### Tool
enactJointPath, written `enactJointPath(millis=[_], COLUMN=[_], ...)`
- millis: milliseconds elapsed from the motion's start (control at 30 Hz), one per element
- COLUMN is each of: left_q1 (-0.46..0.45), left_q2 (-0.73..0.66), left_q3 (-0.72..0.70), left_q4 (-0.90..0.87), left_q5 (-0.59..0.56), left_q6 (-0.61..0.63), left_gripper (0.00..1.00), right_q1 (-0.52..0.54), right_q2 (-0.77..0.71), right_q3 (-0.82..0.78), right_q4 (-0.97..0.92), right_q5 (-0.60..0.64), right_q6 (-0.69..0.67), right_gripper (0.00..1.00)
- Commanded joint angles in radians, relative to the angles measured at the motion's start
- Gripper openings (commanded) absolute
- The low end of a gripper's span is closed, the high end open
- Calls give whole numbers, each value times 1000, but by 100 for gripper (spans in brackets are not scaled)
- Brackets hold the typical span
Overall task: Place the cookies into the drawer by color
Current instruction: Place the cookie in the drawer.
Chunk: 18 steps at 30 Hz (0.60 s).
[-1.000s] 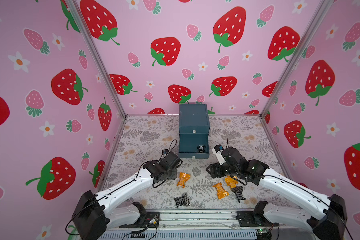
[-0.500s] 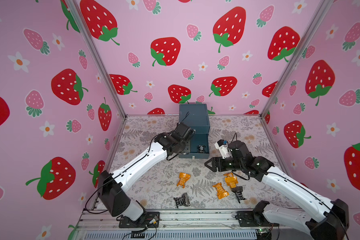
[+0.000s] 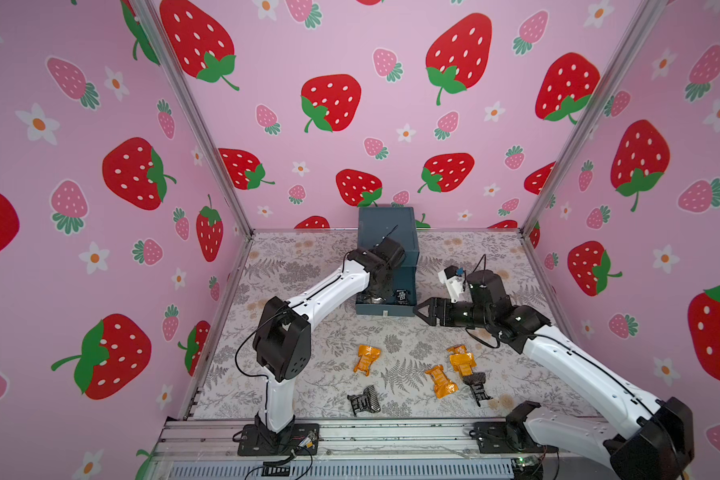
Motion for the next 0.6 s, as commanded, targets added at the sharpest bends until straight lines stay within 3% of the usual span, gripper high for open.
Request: enactJointPath(millis=[0,333,567], left_q1=[14,9,9], left_q2=[36,31,27], left_q3=[23,-23,-43], left_q4=[-4,45,38], left_q5=[-15,-80,-137], left_q6=[2,-16,-15], left_gripper=[27,29,37], right_q1=[-1,-1,1], right_q2=[-25,-57,-54], right_q3=[-26,-51,-54], right_q4=[27,24,19], right_q5=[7,11,0], right_q6=[-19,-17,-16], right_gripper=[79,79,79])
